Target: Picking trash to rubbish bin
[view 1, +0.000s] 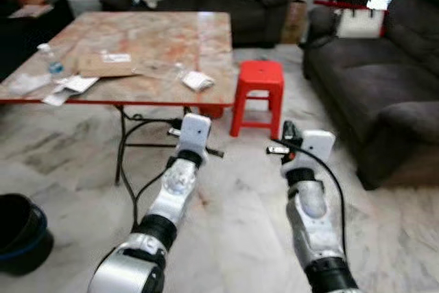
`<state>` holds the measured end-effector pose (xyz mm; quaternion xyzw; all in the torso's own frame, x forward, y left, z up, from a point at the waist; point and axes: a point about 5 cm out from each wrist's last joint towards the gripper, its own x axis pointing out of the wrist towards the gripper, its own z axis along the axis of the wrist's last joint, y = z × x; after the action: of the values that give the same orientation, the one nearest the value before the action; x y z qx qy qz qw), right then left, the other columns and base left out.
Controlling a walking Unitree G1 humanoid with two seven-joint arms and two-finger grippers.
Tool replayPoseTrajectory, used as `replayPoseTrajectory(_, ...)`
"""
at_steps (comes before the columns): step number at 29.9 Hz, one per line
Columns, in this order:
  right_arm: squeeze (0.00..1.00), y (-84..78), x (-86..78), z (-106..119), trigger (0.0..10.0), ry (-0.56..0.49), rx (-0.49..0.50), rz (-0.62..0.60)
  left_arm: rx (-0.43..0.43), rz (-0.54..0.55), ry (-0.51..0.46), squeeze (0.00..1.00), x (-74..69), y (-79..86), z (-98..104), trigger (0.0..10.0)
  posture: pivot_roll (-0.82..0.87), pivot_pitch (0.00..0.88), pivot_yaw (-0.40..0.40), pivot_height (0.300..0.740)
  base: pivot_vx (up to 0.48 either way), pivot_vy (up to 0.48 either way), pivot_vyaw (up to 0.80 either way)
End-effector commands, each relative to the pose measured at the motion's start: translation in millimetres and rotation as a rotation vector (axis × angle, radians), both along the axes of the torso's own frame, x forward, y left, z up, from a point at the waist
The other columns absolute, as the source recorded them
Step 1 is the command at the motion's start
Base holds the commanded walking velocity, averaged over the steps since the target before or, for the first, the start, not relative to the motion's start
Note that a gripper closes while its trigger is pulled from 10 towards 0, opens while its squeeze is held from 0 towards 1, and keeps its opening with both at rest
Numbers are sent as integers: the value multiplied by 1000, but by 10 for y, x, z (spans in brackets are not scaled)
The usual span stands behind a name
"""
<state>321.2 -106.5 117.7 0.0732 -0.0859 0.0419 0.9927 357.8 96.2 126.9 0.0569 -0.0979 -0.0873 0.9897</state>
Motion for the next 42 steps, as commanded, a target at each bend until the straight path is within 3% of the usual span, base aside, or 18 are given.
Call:
replayPoseTrajectory(1,0,-106,17,20,10000,-3,-4,-26,-11,-27,-6,0,6,-113,41,10000,45,20,15,740,368,0,0)
replayPoseTrajectory(6,0,-104,13,31,10000,-14,-12,-25,-12,-24,-12,0,13,-113,60,10000,51,25,13,740,367,0,0)
replayPoseTrajectory(14,0,-102,16,30,10000,-12,2,-26,-13,-21,-16,0,20,-111,73,10000,52,32,13,740,365,0,733)
replayPoseTrajectory(42,0,-100,21,27,10000,-11,27,-27,-14,-41,-24,0,26,-143,102,10000,42,15,27,740,443,0,0)
